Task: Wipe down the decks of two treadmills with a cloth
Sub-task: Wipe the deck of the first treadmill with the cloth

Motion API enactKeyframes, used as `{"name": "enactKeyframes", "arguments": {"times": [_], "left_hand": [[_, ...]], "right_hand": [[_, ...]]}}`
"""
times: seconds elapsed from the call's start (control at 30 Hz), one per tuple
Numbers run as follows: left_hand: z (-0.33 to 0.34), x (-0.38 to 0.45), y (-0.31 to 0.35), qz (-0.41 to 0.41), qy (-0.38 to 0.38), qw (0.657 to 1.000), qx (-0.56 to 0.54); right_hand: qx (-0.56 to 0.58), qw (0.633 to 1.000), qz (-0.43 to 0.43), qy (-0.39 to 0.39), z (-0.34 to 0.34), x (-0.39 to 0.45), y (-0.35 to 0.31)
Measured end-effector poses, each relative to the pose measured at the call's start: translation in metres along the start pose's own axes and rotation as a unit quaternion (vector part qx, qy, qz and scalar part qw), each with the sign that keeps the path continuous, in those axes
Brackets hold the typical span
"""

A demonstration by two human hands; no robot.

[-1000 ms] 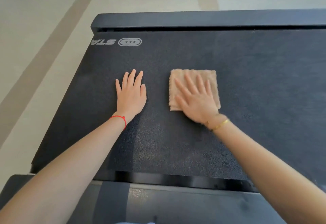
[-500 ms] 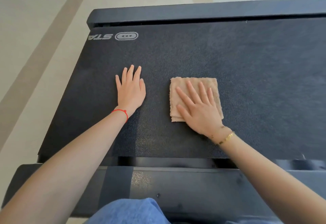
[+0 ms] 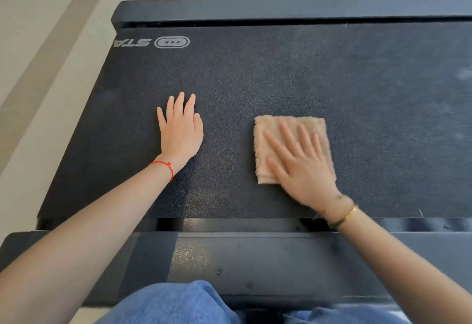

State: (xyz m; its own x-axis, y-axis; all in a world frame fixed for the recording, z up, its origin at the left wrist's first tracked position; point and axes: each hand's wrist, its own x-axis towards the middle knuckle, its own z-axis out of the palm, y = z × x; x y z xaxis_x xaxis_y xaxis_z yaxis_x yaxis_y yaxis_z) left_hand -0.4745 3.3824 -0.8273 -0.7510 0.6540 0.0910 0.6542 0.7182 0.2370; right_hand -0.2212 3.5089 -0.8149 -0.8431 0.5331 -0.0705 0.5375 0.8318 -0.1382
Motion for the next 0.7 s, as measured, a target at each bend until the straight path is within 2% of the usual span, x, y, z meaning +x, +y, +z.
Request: {"name": "enactKeyframes", "arguments": {"times": [0.07, 0.13, 0.2, 0.3, 0.37, 0.47, 0.6, 0.7], "left_hand": [[0.001, -0.005, 0.005, -0.003, -0.004, 1.0, 0.005], [0.001, -0.007, 0.007, -0.005, -0.007, 1.0, 0.008], [0.001, -0.006, 0.01, -0.012, -0.007, 1.0, 0.002], [0.002, -0.002, 0.02, -0.001, -0.008, 1.0, -0.01], [0.004, 0.004, 0.031, 0.024, -0.012, 1.0, -0.011], [0.009, 0.013, 0.049, 0.043, -0.023, 0.999, -0.014], [0.014, 0.021, 0.063, 0.036, -0.037, 0.999, -0.019], [0.017, 0.021, 0.065, 0.03, -0.028, 0.999, -0.007]], "right_hand": [[0.016, 0.997, 0.07, -0.008, -0.006, 0.029, 0.02], [0.031, 0.994, 0.1, -0.015, -0.011, 0.049, 0.017], [0.027, 0.998, 0.057, -0.007, -0.006, 0.046, -0.001], [0.018, 0.998, -0.064, -0.012, 0.002, 0.008, -0.025], [0.026, 0.996, -0.086, -0.019, 0.002, -0.007, -0.019], [0.019, 0.999, -0.031, -0.005, -0.004, 0.007, 0.015], [0.02, 0.997, 0.071, -0.009, -0.018, 0.073, 0.064], [0.042, 0.993, 0.11, -0.025, -0.026, 0.13, 0.066]]}}
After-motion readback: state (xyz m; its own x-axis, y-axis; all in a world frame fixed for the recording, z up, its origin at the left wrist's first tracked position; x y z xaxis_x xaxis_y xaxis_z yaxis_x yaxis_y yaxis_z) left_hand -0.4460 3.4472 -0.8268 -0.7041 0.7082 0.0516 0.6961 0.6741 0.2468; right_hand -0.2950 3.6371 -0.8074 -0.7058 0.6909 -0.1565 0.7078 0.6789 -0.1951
